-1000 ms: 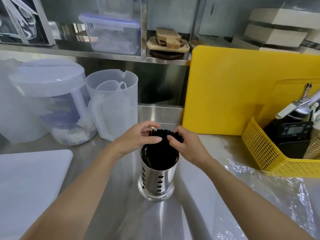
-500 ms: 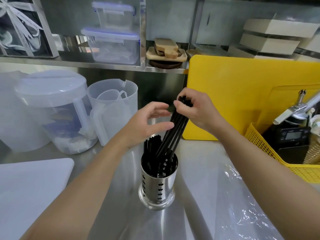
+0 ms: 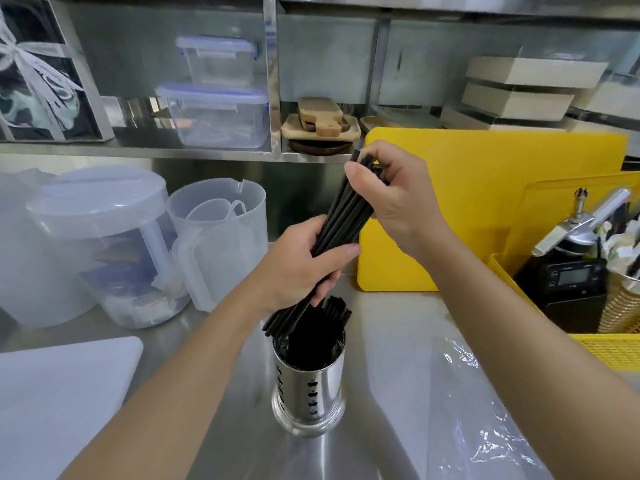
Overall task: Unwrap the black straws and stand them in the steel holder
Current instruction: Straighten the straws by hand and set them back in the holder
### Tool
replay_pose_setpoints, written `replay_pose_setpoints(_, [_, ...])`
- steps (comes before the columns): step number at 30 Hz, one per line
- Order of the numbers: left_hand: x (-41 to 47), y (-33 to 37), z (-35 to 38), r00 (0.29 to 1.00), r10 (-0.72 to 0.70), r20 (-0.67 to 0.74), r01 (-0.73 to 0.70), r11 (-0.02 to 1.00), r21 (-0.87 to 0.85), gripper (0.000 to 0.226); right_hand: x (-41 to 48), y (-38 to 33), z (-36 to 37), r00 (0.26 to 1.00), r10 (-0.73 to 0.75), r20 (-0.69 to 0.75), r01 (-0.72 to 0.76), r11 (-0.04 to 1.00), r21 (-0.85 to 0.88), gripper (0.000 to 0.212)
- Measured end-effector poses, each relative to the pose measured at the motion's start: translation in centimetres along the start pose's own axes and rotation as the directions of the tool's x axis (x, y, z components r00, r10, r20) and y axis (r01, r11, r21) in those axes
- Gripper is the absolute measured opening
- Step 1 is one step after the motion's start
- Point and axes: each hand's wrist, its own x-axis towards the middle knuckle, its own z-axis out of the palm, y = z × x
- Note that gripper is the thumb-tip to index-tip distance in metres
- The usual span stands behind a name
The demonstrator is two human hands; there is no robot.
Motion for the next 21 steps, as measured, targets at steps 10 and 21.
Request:
replay_pose_setpoints(10, [-4.4,-1.1,4.2,0.968,-0.240,0.077,0.245,0.822,-0.515,0.035,-6.2,1.6,0.7,0.930,0.343,0.133,-0.365,0.903,0.227,0.055])
replay_pose_setpoints(21, [-7.1,-3.7,6.1,0.959,-0.277,0.069,0.258,0.739,-0.622,0.026,-10.8,1.4,0.7,0.888,0.436,0.145,-0.459,0.855,0.242,0.030])
